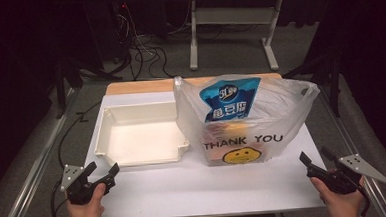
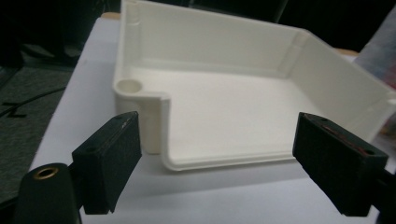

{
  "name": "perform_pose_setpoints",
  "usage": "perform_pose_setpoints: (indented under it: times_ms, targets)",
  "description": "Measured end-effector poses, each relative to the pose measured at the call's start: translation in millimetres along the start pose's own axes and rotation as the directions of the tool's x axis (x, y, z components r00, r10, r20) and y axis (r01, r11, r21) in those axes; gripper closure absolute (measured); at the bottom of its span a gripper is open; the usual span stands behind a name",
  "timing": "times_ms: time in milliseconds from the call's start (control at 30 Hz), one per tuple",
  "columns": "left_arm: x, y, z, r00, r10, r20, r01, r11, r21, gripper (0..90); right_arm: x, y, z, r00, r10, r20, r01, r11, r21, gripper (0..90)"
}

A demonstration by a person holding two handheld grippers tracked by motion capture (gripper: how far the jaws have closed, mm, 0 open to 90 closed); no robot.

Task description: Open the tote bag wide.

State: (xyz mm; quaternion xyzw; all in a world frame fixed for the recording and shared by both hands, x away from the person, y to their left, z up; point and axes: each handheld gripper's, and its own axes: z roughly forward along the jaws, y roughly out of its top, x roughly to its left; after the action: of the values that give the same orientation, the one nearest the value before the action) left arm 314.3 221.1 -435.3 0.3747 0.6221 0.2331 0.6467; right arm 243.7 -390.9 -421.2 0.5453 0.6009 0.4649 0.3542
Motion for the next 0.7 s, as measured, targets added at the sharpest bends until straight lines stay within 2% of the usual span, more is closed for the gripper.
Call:
perform_pose_setpoints:
  times_ms: [67,100,133,167,200,233,267,300,333,367,400,433,467,500,567,600,633,667,700]
  targets:
    - [-17.2,-3.5,-2.8,0.9986,0.038,0.036,-0.037,0.9992,-0.011,16.3,6.4,8.1,-0.9,0.9999,-0.009,0.006,0.009,1.0,-0.015,23.3]
    - [-17.2,-3.5,-2.8,0.9986,0.038,0.036,-0.037,0.9992,-0.011,16.0,6.4,8.1,-0.9,0.9999,-0.009,0.006,0.009,1.0,-0.015,23.3]
    - [-32.2,-3.5,-2.2,0.9962,0.059,0.064,-0.058,0.9982,-0.016,15.9,14.0,19.0,-3.1,0.9999,-0.01,-0.013,0.01,0.999,-0.039,23.2]
    - [-32.2,-3.5,-2.2,0.9962,0.059,0.064,-0.058,0.9982,-0.016,16.1,14.0,19.0,-3.1,0.9999,-0.01,-0.013,0.01,0.999,-0.039,23.2]
    - [-42.7,-1.6,-1.9,0.994,0.064,0.088,-0.063,0.9978,-0.024,16.1,16.5,23.1,-4.2,0.9997,-0.015,-0.02,0.014,0.999,-0.053,23.3]
    - [-49.2,-0.3,-1.6,0.9921,0.071,0.103,-0.069,0.9972,-0.029,16.5,23.9,34.7,-7.3,0.9991,-0.042,-0.011,0.041,0.996,-0.082,23.2]
    - [-65.8,2.3,-0.1,0.9874,0.092,0.128,-0.087,0.9954,-0.04,16.8,26.7,40.4,-7.9,0.9984,-0.056,-0.011,0.055,0.994,-0.097,23.2]
    - [-65.8,2.3,-0.1,0.9874,0.092,0.128,-0.087,0.9954,-0.04,17.2,29.0,46.0,-8.3,0.9983,-0.055,-0.017,0.053,0.993,-0.105,23.1]
    - [-81.1,3.8,3.9,0.9842,0.081,0.158,-0.078,0.9967,-0.023,17.3,31.1,51.2,-7.9,0.9981,-0.056,-0.024,0.053,0.992,-0.111,22.8]
    - [-88.5,4.2,6.4,0.9818,0.077,0.174,-0.075,0.997,-0.016,17.1,33.7,56.3,-7.0,0.9981,-0.054,-0.029,0.05,0.992,-0.115,22.7]
    - [-88.5,4.2,6.4,0.9818,0.077,0.174,-0.075,0.997,-0.016,17.0,33.7,56.3,-7.0,0.9981,-0.054,-0.029,0.05,0.992,-0.115,22.7]
    - [-96.5,5.0,9.1,0.9791,0.068,0.191,-0.067,0.9977,-0.012,16.9,38.4,67.6,-5.1,0.997,-0.069,-0.033,0.065,0.99,-0.126,22.2]
    - [-113.1,8.2,14.1,0.9737,0.067,0.218,-0.065,0.9977,-0.016,16.9,40.6,74.3,-4.7,0.9965,-0.076,-0.035,0.071,0.989,-0.129,21.9]
    - [-113.1,8.2,14.1,0.9737,0.067,0.218,-0.065,0.9977,-0.016,16.8,40.6,74.3,-4.7,0.9965,-0.076,-0.035,0.071,0.989,-0.129,21.9]
    - [-131.8,14.5,20.1,0.9664,0.051,0.252,-0.049,0.9987,-0.016,16.8,44.9,88.8,-4.1,0.9954,-0.083,-0.048,0.075,0.986,-0.15,21.6]
    - [-145.3,18.3,25.1,0.9589,0.051,0.279,-0.048,0.9987,-0.018,16.8,48.7,104.6,-3.3,0.9945,-0.087,-0.058,0.077,0.984,-0.163,21.4]
    - [-145.3,18.3,25.1,0.9589,0.051,0.279,-0.048,0.9987,-0.018,17.0,49.8,109.2,-2.2,0.9941,-0.089,-0.062,0.078,0.983,-0.167,21.4]
    - [-159.9,19.4,31.5,0.9511,0.068,0.301,-0.066,0.9976,-0.017,17.1,51.3,114.9,-0.2,0.9938,-0.094,-0.06,0.083,0.982,-0.167,21.4]
    - [-159.9,19.4,31.5,0.9511,0.068,0.301,-0.066,0.9976,-0.017,17.1,51.3,114.9,-0.2,0.9938,-0.094,-0.06,0.083,0.982,-0.167,21.4]
